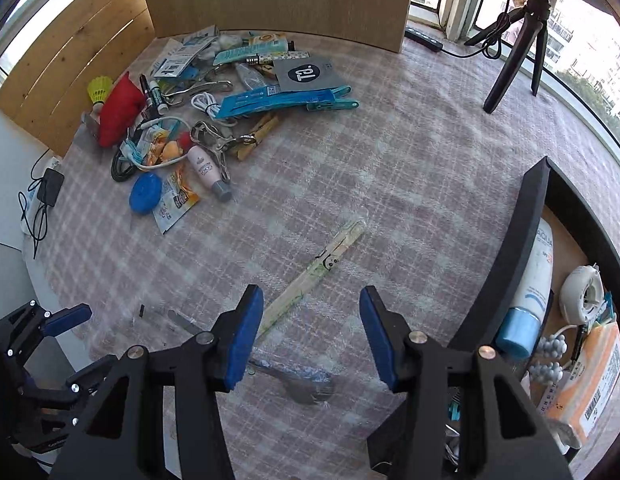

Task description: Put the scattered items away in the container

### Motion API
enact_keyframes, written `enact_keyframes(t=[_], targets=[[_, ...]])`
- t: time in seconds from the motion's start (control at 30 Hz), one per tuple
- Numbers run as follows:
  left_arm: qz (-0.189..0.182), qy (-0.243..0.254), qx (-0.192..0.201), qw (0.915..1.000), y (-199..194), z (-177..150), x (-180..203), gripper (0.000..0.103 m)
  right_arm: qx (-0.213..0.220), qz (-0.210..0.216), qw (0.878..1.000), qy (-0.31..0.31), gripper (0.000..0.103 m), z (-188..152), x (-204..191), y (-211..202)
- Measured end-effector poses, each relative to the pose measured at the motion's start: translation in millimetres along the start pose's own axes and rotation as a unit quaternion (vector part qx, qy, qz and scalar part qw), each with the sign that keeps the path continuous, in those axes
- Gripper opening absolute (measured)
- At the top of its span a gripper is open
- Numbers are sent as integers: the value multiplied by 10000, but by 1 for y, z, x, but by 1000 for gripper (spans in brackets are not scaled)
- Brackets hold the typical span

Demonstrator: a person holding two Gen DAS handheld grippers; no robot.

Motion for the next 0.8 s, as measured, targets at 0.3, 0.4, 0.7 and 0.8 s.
enact_keyframes(t=[0.3,0.4,0.7,0.8], targets=[[-20,1168,-496,9919,24,0,28,61,-600,40,9977,312,50,1,-2,43],[-59,1669,-674,9837,36,4,44,62,-737,13,9961,489,50,3,6,53],[-245,2425,-1109,9635,78,19,73,62,-965,256,9888,1109,50,8,21,72],[-344,2489,-1164,9609,86,23,75,62,-926,197,9900,1044,49,11,15,72]])
Point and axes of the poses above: each gripper's, at about its wrist camera, not at the fingertips, and y roughly the way its jaws point, x to its right, z to its top, the point moved 5 cm from there along y, roughly the way its jaws point, and after that the axes turned 9 degrees about -z, right-handed, at the moved point
